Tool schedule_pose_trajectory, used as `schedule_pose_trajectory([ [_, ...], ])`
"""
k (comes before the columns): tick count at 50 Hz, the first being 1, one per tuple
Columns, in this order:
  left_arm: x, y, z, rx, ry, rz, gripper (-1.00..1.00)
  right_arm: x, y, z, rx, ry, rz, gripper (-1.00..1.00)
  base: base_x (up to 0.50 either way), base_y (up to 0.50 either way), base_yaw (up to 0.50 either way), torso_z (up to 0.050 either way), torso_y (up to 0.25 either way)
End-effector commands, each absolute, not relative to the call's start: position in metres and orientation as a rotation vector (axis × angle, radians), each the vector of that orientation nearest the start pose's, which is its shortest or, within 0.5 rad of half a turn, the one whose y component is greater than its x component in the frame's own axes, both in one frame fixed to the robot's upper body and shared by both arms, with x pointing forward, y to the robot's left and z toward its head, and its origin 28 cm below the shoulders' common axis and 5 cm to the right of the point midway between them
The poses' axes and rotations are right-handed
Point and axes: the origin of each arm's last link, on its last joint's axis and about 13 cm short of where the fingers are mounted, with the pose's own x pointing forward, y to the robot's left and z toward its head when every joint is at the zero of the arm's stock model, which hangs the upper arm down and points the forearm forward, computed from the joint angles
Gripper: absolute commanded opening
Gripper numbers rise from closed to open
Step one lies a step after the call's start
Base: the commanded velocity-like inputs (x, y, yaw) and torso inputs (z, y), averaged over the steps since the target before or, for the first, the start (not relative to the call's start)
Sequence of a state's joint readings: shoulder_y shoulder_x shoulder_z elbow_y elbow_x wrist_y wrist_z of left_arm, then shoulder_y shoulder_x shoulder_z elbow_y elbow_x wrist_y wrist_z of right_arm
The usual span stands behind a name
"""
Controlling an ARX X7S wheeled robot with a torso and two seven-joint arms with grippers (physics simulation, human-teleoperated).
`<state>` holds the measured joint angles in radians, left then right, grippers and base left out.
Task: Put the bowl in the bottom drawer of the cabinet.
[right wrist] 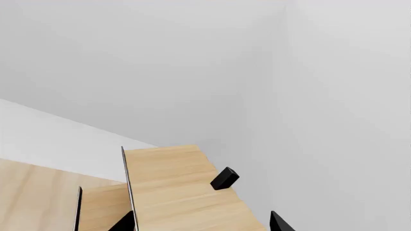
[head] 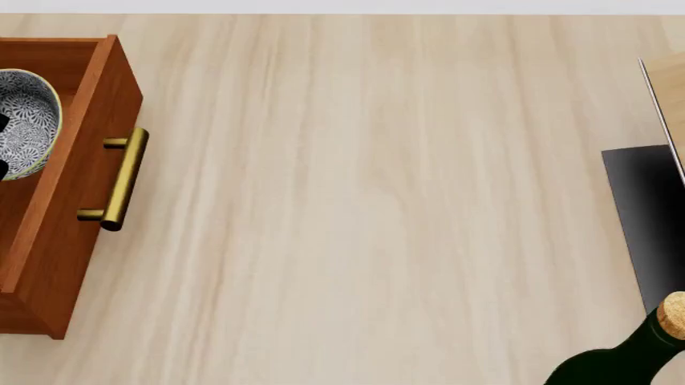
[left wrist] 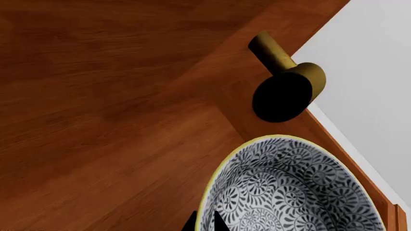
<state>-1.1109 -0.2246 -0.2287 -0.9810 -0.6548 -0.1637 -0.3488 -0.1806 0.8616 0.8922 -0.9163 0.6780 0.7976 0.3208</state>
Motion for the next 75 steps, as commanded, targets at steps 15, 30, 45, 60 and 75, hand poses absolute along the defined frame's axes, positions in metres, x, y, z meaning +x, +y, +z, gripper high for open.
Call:
schedule_pose_trajectory([
  [15,0.411,0.293,0.159,-0.786,0.060,0.529,-1.00,0.124,-0.259,0.246,-0.471,-0.325,-0.477,1.00,0.00,0.00,0.00,0.000,0.000],
  [30,0.410,0.291,0.160,-0.791,0.055,0.508,1.00,0.125,-0.259,0.246,-0.470,-0.323,-0.471,1.00,0.00,0.00,0.00,0.000,0.000],
  [45,0.373,0.276,0.213,-0.753,-0.097,0.348,1.00,0.126,-0.258,0.248,-0.472,-0.325,-0.472,1.00,0.00,0.00,0.00,0.000,0.000],
  [60,0.235,0.225,0.328,-0.617,-0.516,-0.127,1.00,0.131,-0.258,0.246,-0.465,-0.333,-0.464,1.00,0.00,0.00,0.00,0.000,0.000],
  [75,0.178,0.203,0.337,-0.582,-0.799,-0.623,1.00,0.131,-0.259,0.244,-0.472,-0.326,-0.469,1.00,0.00,0.00,0.00,0.000,0.000],
])
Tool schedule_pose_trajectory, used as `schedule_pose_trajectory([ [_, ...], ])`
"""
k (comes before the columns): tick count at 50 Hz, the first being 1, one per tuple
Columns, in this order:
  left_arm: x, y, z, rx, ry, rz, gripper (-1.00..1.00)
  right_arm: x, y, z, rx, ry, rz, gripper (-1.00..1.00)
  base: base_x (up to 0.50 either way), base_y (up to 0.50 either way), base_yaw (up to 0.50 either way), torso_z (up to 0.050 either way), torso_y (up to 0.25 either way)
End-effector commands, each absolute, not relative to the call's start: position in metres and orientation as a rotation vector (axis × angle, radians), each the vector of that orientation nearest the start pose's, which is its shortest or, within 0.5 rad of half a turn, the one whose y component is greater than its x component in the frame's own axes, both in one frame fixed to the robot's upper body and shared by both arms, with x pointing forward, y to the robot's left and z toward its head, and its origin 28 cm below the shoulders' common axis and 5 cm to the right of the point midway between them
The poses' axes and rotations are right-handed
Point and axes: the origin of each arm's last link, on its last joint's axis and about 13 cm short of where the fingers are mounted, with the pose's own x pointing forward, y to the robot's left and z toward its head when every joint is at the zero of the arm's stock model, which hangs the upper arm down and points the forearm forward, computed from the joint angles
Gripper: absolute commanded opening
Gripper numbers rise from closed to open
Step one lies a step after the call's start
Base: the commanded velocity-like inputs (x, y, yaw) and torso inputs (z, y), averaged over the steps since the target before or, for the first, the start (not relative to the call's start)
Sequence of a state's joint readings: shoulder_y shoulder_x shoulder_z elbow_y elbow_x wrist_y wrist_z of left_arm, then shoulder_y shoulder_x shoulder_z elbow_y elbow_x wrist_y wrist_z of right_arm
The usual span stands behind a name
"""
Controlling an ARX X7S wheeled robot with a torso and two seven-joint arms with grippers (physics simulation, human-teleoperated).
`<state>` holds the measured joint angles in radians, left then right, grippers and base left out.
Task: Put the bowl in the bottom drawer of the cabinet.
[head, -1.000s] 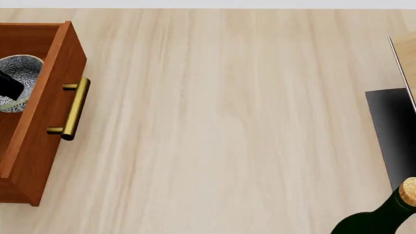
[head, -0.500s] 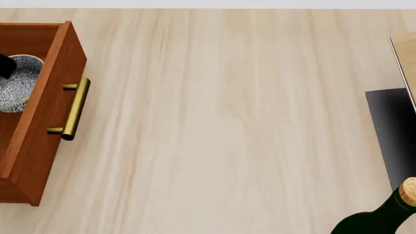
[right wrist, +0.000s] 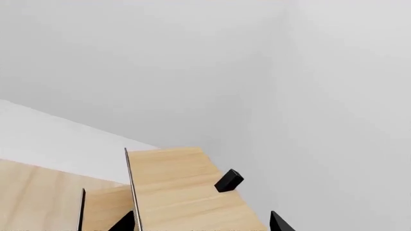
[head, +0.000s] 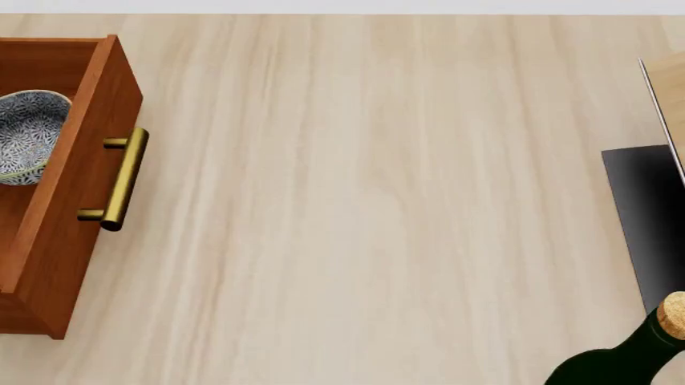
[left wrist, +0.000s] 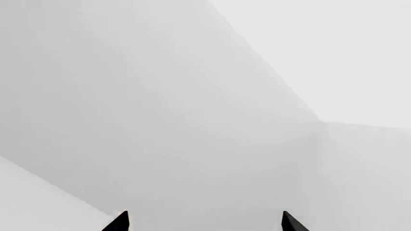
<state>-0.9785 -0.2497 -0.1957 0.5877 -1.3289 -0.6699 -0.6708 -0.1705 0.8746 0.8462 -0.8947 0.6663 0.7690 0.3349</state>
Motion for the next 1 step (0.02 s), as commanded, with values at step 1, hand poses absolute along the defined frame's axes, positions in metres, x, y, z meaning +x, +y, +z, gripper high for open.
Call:
schedule_pose_trajectory([
  [1,0.1772,0.2022,0.3359,-0.557,-0.814,-0.631,1.00,0.1307,-0.2583,0.2442,-0.472,-0.325,-0.471,1.00,0.00,0.00,0.00,0.000,0.000],
])
